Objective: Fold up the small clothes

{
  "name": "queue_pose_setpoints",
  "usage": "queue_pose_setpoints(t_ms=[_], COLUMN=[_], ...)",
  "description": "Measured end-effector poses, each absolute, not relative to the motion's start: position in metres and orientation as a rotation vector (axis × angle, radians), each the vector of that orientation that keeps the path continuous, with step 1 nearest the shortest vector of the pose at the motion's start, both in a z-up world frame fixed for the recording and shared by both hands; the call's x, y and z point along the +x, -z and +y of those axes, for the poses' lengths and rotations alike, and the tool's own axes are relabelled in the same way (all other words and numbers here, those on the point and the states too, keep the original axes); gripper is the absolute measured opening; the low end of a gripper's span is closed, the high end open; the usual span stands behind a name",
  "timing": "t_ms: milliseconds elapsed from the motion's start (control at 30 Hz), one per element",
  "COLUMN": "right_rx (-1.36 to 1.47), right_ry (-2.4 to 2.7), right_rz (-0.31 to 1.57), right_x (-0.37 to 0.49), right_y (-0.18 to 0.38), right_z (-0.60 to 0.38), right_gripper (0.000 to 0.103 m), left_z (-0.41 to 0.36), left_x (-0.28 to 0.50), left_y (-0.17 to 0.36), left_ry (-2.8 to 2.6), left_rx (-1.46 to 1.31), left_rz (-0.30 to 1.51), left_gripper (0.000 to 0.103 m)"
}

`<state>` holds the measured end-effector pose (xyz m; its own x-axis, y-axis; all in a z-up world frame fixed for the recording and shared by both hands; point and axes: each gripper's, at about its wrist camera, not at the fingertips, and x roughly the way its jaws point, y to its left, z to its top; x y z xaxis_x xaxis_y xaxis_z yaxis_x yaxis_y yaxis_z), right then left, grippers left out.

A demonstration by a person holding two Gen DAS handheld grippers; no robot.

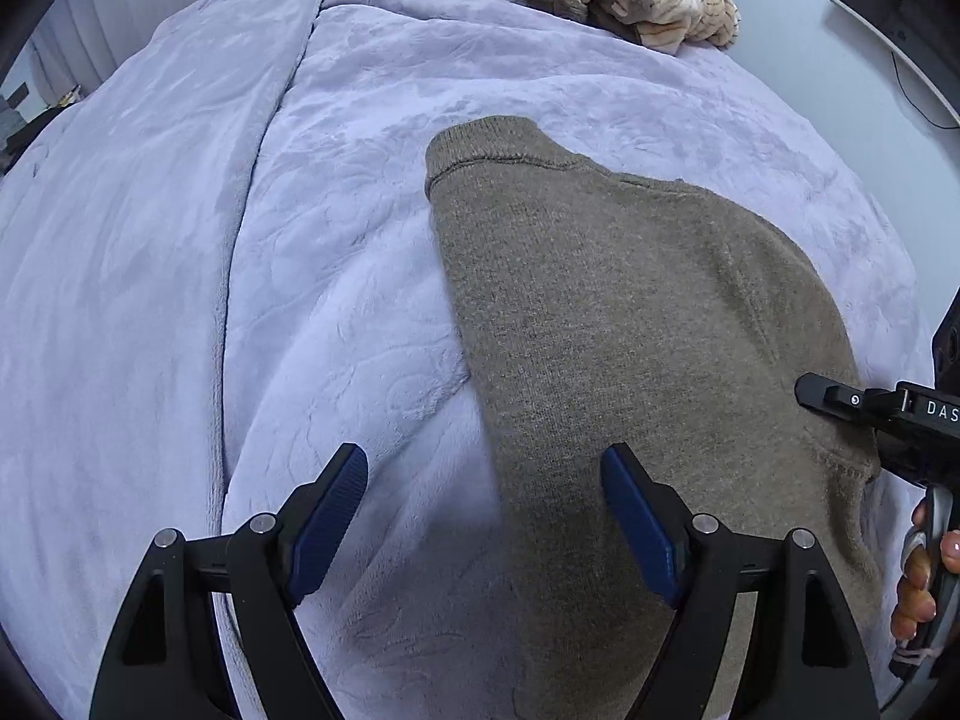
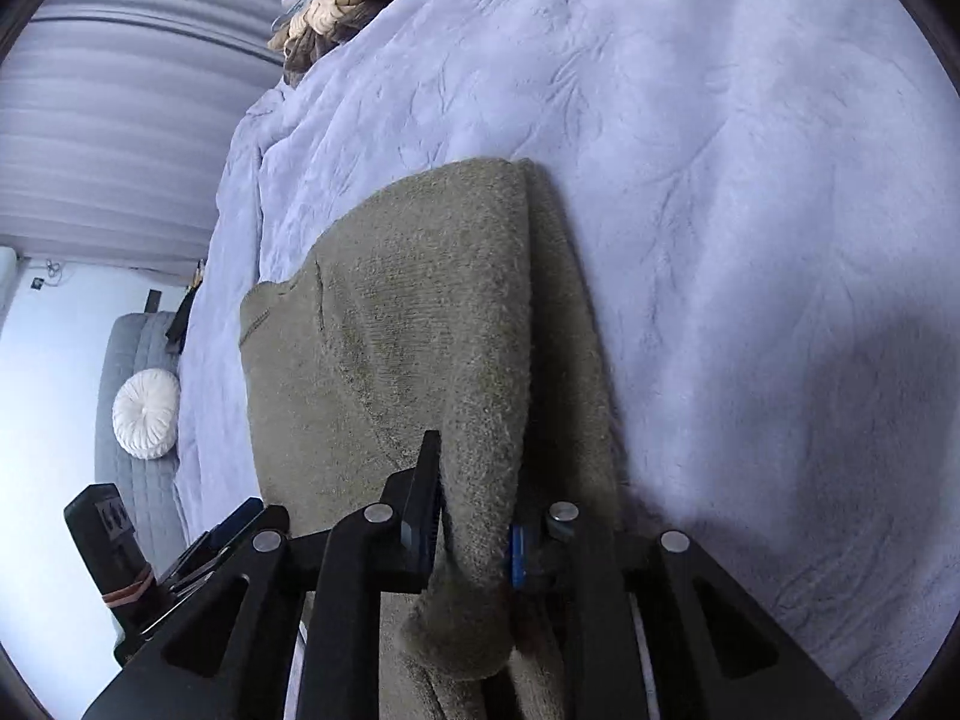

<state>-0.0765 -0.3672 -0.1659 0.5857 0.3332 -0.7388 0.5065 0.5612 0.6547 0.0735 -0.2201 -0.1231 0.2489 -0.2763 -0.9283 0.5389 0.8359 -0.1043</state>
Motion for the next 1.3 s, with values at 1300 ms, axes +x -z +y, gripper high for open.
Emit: queue_pose_setpoints(t_ms=[1300], right_rx=[0.621], right_ry=[0.15], right_rz=[1.17], right_x=[-0.115], right_y=[0.114], right_z=[-0.308], right_gripper=[0.033], left_z=[-0.167], left_x=[-0.016], left_y=[0.135], left_ry=[0.554], left_rx=[0.286], left_rz=[1.378], left_gripper=[0.074])
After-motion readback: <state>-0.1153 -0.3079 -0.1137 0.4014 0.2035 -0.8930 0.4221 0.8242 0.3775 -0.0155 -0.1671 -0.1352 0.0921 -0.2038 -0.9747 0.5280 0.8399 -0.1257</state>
